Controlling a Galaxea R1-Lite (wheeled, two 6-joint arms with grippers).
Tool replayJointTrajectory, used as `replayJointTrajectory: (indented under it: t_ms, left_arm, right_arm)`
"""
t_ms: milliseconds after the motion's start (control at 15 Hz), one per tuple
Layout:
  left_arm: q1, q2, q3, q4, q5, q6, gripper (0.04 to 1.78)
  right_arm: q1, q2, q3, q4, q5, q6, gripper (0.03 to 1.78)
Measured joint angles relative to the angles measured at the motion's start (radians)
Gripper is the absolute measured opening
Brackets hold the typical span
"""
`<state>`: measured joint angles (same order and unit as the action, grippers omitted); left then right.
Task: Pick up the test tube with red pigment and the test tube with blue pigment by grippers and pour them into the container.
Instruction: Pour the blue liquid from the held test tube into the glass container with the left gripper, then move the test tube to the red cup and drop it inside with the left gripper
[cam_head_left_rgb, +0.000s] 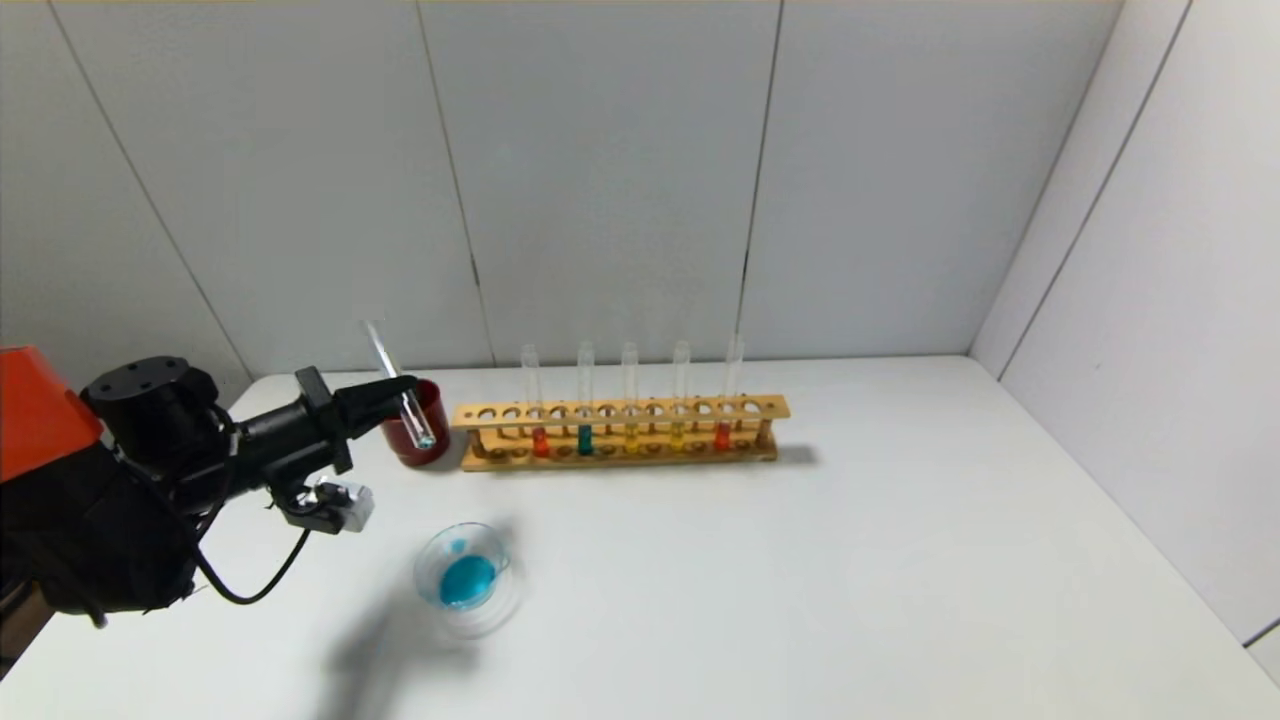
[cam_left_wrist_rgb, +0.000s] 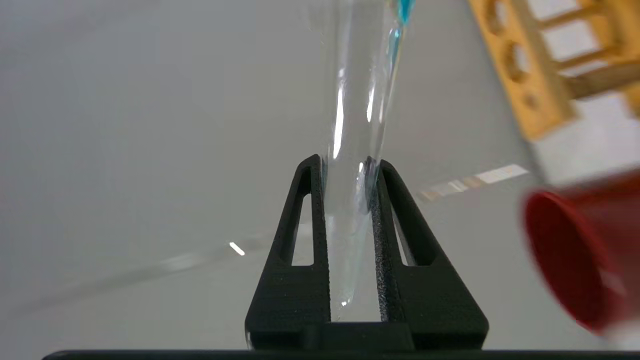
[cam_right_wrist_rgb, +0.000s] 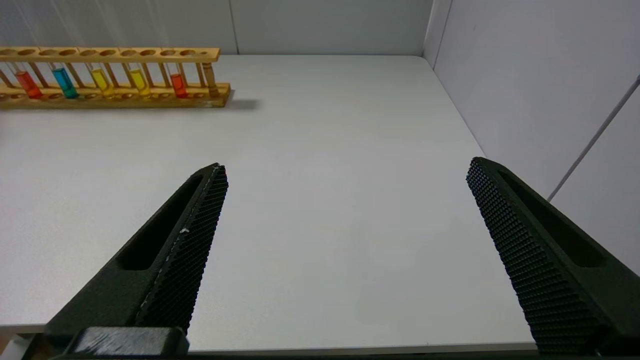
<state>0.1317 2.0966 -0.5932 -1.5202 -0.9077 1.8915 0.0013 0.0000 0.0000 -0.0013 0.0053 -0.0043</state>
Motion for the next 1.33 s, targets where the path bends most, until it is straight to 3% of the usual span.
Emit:
replayJointTrajectory:
  t_ms: [133, 333, 533, 733, 867, 1000, 1333]
  left_arm:
    - [-0.024, -0.066, 0.091, 0.0, 0.221, -0.106, 0.3]
    - [-0.116, -0.144, 0.1, 0.0, 0.57, -0.322, 0.3]
    - [-0.211, -0.179, 0.023, 0.013, 0.903, -0.522, 0.3]
    - [-0.289, -0.202, -0.127, 0.19, 1.197, -0.788, 0.3]
    - [-0.313, -0.212, -0.213, 0.336, 1.277, -0.993, 0.3]
    - [-0.327, -0.218, -0.264, 0.435, 1.289, -1.214, 0.3]
    - [-0.332, -0.251, -0.242, 0.447, 1.294, -1.619, 0.3]
  right_arm:
    - [0.0, 0.0, 0.0, 0.0, 0.0, 0.0, 1.75]
    - [0.0, 0.0, 0.0, 0.0, 0.0, 0.0, 1.75]
    - [0.0, 0.0, 0.0, 0.0, 0.0, 0.0, 1.75]
    - [0.0, 0.0, 0.0, 0.0, 0.0, 0.0, 1.75]
    - [0.0, 0.0, 0.0, 0.0, 0.0, 0.0, 1.75]
    - [0.0, 0.0, 0.0, 0.0, 0.0, 0.0, 1.75]
    - [0.0, 0.0, 0.0, 0.0, 0.0, 0.0, 1.75]
